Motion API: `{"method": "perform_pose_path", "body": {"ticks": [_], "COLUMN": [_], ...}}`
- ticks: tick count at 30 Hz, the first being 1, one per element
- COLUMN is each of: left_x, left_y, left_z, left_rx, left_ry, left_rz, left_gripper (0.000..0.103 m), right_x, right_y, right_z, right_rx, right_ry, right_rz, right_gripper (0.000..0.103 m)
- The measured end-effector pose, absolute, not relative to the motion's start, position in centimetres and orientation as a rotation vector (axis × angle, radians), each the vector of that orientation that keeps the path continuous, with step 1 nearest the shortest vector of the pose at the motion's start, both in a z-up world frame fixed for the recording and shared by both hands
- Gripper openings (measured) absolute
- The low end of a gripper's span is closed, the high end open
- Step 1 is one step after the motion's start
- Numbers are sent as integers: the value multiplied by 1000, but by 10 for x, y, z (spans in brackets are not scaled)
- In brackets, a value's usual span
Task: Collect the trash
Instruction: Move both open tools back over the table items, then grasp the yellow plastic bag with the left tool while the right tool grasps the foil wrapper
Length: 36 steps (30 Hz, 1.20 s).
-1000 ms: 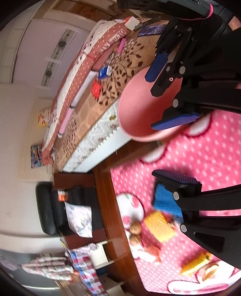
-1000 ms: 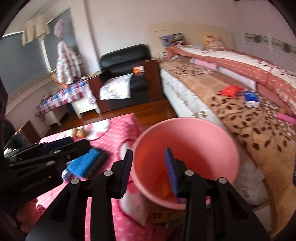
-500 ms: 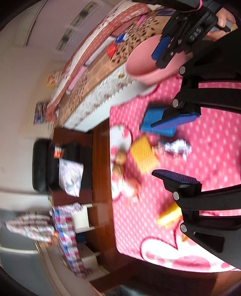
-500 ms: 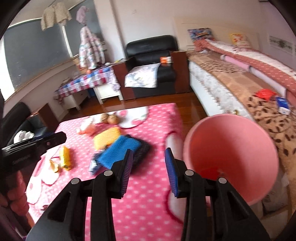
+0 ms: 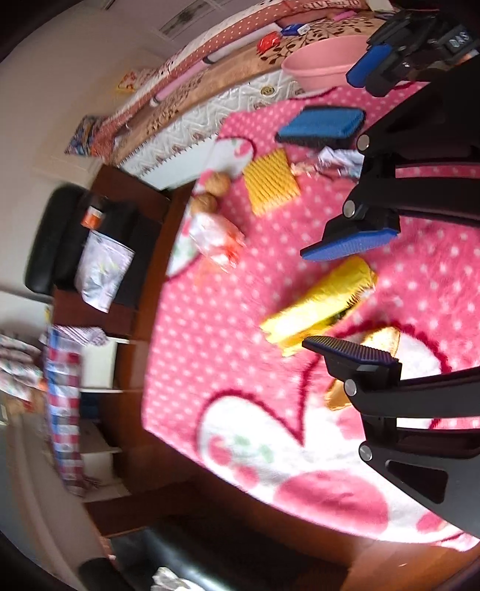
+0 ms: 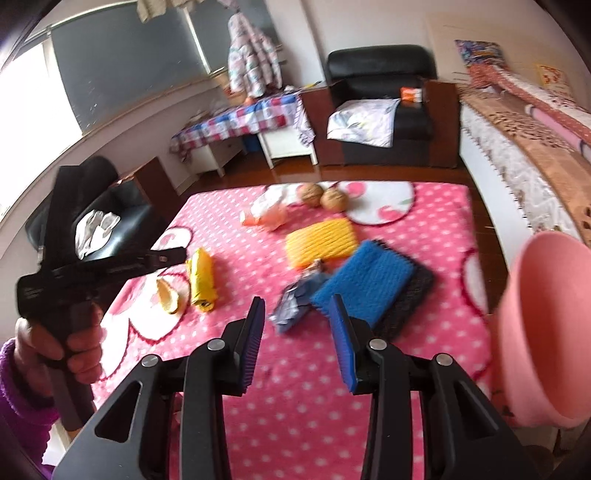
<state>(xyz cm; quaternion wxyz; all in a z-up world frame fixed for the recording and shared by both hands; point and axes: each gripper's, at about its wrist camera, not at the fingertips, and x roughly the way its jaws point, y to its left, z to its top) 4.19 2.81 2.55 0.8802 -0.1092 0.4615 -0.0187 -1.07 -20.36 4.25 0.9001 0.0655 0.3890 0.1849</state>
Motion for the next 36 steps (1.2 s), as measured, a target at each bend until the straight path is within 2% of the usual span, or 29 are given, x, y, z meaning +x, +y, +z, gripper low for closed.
{"method": "perform_pose_path", "body": {"ticks": [7, 9, 10, 12, 14, 36], "left_x": [55, 58, 58, 57, 55, 14], "left_y": [30, 29, 29, 29, 30, 32], "left_z": [-7, -10, -11, -10, -6, 37], "left_rx": [-253, -251, -248, -245, -249, -251], "left_ry": [1013, 1011, 1010, 994, 979, 878], "left_rz": [-10, -19, -20, -26, -49, -135], "left_gripper": [41, 32, 31, 13, 10, 7], "right_x": [0, 3, 3, 5, 8, 36], "right_y": [-187, -185, -185, -185, -184, -173], "right_z": [23, 17, 14, 10, 6, -14], "right_rx": [144, 147, 151, 161, 169, 200], "right_ry": [879, 900, 908, 923, 937, 994], "right_rz": [404, 395, 392, 386, 376, 288], "right_gripper": [37, 37, 37, 37, 37, 37]}}
